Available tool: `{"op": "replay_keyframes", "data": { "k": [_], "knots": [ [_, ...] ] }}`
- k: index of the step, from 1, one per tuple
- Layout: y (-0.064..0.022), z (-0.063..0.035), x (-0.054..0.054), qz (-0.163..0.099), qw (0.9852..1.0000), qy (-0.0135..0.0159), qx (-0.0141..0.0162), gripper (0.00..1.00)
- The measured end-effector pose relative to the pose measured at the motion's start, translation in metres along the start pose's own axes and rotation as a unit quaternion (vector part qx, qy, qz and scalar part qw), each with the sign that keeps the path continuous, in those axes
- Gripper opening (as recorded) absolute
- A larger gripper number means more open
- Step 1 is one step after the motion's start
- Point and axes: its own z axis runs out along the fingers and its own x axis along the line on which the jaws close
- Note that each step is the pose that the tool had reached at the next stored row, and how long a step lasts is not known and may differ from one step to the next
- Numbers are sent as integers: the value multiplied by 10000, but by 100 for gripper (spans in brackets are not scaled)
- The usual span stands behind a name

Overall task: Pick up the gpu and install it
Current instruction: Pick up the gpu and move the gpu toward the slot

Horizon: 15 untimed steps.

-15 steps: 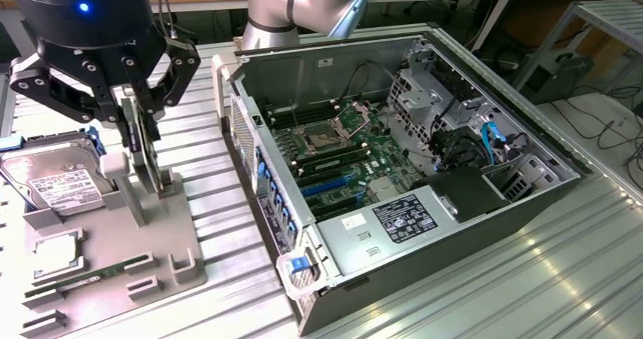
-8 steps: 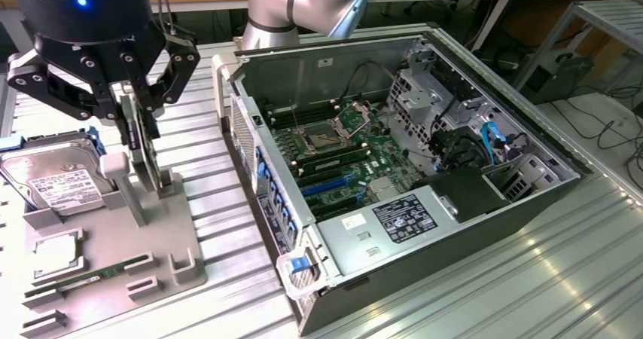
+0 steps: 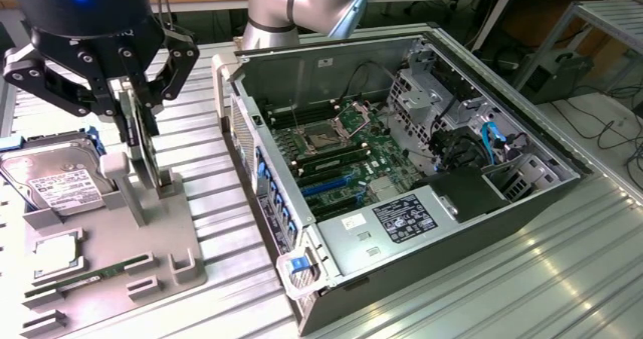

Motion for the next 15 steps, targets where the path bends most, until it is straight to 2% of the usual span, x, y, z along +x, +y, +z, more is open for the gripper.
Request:
{"op": "replay_keyframes", "data": {
  "k": [15],
  "knots": [
    [5, -123, -1, 0, 10000, 0, 0, 27]
  ]
}}
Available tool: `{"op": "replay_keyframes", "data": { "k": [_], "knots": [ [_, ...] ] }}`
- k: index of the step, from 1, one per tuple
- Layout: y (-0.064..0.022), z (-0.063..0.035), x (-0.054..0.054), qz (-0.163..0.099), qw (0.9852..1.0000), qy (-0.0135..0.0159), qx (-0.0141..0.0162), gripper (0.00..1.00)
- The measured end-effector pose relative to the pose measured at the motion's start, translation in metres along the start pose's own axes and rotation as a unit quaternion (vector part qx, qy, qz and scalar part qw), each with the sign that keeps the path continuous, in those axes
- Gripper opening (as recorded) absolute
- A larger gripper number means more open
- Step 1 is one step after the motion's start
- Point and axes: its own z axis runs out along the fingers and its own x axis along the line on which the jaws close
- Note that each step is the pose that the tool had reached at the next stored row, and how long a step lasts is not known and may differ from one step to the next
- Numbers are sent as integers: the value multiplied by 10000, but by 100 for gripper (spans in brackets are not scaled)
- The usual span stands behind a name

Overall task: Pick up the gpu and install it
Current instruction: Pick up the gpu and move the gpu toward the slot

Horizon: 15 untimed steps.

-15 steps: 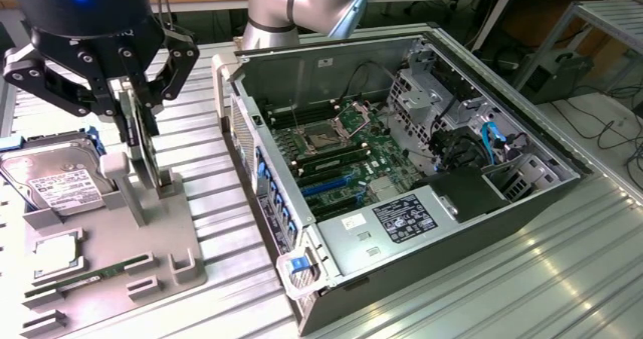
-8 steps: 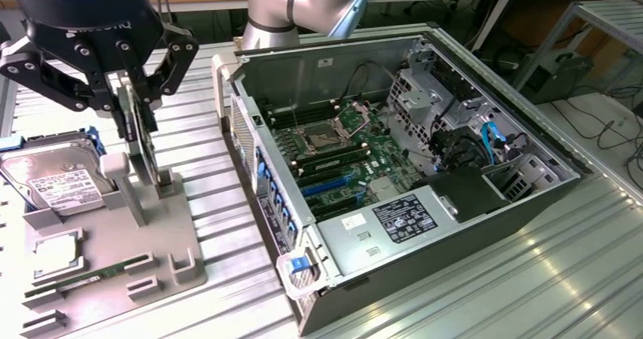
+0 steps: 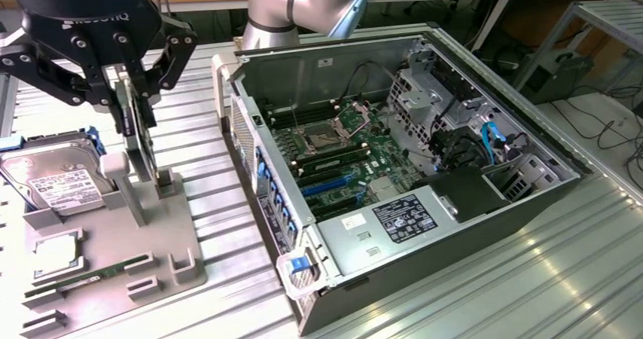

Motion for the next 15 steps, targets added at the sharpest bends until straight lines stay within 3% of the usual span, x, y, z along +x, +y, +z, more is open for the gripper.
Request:
{"op": "replay_keyframes", "data": {
  "k": [15],
  "knots": [
    [5, -123, -2, 0, 10000, 0, 0, 27]
  ]
}}
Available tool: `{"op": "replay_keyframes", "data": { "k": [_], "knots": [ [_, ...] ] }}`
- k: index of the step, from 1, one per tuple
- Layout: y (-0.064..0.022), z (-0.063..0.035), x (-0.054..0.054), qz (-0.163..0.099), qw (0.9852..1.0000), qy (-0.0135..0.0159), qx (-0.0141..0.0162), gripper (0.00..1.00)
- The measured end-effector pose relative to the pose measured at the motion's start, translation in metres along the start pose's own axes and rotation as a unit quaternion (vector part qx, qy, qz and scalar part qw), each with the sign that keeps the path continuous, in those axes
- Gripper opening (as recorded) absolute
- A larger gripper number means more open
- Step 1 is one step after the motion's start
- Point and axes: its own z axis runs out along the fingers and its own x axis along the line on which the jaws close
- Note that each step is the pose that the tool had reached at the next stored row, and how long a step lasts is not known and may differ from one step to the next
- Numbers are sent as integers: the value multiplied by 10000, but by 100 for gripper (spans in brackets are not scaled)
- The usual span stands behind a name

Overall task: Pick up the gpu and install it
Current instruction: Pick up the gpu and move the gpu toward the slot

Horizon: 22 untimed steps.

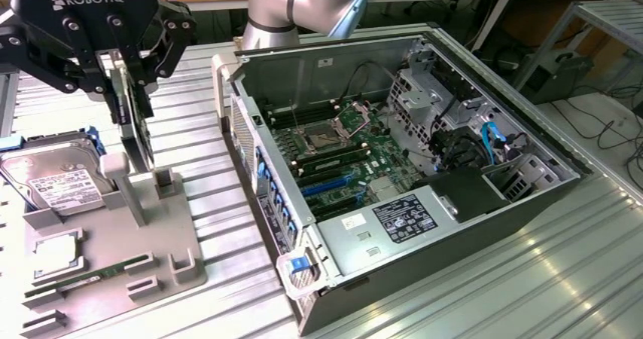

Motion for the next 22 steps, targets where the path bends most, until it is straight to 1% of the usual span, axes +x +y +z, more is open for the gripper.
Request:
{"op": "replay_keyframes", "data": {
  "k": [11, 22],
  "knots": [
    [4, -99, -1, 0, 10000, 0, 0, 27],
    [10, -277, -3, 0, 10000, 0, 0, 27]
  ]
}}
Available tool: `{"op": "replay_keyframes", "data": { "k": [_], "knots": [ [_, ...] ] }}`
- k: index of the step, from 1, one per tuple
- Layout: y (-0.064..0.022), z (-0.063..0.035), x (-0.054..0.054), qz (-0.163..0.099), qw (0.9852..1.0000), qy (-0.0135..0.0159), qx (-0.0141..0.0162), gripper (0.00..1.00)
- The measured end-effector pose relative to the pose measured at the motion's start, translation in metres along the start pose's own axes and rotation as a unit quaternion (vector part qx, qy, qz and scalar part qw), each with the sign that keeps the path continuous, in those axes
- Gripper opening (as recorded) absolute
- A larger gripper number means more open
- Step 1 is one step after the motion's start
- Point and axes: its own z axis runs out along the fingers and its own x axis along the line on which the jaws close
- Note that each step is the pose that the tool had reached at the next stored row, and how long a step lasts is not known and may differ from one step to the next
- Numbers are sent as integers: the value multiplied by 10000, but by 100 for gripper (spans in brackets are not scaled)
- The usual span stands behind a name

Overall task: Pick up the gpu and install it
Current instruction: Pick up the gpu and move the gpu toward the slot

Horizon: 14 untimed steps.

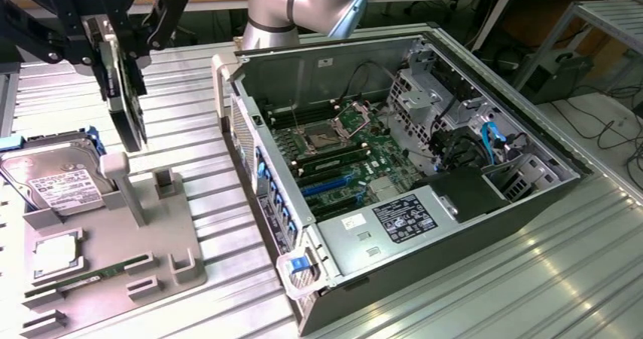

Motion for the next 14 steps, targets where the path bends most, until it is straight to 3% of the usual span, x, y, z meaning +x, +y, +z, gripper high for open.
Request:
{"op": "replay_keyframes", "data": {
  "k": [3, 14],
  "knots": [
    [1, -40, -1, 0, 10000, 0, 0, 27],
    [0, -41, -35, 0, 10000, 0, 0, 27]
  ]
}}
